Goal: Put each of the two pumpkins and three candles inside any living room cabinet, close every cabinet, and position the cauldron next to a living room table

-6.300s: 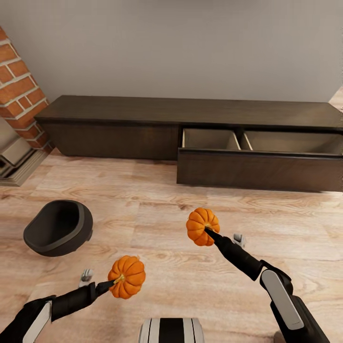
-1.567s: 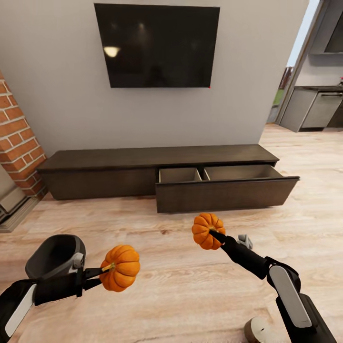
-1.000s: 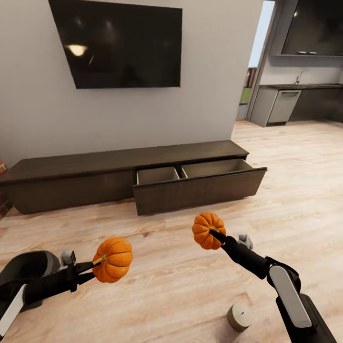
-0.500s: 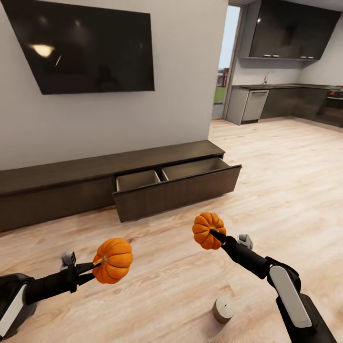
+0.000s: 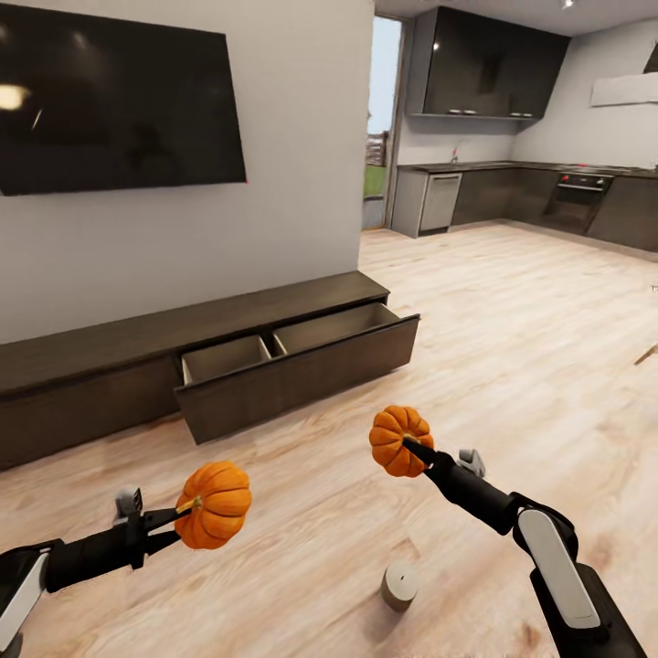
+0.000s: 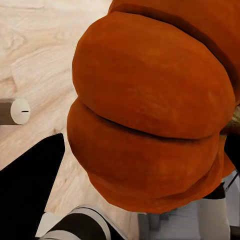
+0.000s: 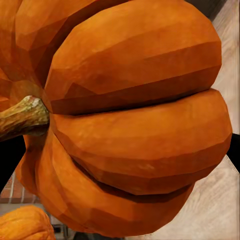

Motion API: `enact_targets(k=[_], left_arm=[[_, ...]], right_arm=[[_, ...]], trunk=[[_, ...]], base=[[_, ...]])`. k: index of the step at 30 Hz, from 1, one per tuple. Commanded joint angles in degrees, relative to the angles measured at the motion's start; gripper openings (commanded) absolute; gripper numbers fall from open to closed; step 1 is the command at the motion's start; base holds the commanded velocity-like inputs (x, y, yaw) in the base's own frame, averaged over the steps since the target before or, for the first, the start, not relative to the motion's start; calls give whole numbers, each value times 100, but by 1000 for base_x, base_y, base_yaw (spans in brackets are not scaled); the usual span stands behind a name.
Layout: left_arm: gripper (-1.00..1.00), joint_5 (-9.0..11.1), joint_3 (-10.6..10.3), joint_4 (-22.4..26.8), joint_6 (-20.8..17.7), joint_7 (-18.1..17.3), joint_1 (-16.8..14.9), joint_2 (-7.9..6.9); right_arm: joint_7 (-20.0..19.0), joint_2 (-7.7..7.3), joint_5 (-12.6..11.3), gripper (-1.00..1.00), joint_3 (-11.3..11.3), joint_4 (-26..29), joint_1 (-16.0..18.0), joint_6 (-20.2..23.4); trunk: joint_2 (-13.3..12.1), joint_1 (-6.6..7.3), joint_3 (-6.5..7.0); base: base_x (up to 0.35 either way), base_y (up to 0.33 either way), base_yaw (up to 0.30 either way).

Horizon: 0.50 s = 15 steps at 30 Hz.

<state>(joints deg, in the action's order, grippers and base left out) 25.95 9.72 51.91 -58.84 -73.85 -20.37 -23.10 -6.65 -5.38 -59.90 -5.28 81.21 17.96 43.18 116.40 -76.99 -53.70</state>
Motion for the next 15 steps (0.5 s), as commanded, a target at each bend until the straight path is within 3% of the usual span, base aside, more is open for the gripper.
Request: enact_targets(k=[1,15], left_arm=[[-100,9,3,4,-31,10,-1,-2],[-100,7,3,3,-31,7,0,-2]], right_arm=[[-34,2,-30,-100,-8,0,6,32],[-32,2,-31,-100,-8,0,6,32]], trunk=[[-39,24,14],[-601,331,265]], base=[[0,0,-281],[0,0,-281]])
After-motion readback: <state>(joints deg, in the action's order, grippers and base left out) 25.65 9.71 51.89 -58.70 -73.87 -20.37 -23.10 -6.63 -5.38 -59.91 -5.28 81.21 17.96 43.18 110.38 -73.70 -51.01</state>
